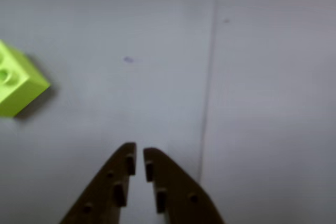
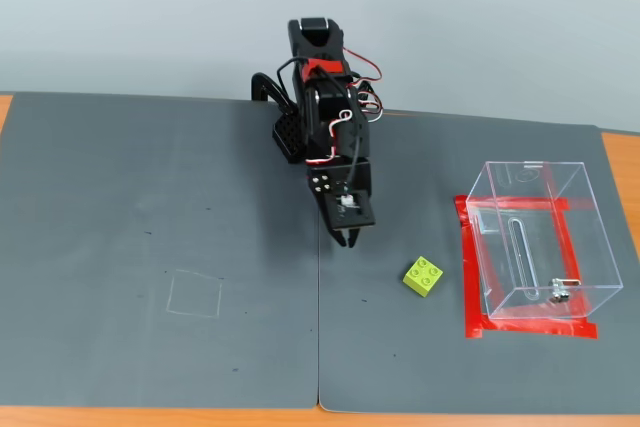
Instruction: Pick the green lego block and place it into the transparent box
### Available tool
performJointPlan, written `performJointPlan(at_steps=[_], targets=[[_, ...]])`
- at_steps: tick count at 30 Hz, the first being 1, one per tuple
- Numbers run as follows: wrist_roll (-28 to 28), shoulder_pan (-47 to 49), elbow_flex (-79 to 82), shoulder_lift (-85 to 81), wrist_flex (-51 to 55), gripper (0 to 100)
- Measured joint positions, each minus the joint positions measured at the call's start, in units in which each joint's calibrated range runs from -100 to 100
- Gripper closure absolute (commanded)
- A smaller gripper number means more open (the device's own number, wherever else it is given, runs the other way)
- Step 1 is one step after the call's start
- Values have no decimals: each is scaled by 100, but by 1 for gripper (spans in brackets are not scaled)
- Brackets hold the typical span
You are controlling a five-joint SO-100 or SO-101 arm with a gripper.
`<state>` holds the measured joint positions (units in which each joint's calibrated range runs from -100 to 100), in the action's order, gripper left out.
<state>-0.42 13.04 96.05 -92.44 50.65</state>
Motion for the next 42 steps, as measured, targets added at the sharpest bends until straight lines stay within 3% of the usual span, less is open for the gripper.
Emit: performJointPlan(at_steps=[8, 17, 26, 37, 42], targets=[[-20, 450, -1266, 1512, 0, 97], [5, 531, -2685, 3084, 0, 90], [68, 796, -3134, 3951, -26, 83], [332, 1444, -3287, 5149, -1275, 82], [317, 1636, -3655, 5667, -1154, 73]])
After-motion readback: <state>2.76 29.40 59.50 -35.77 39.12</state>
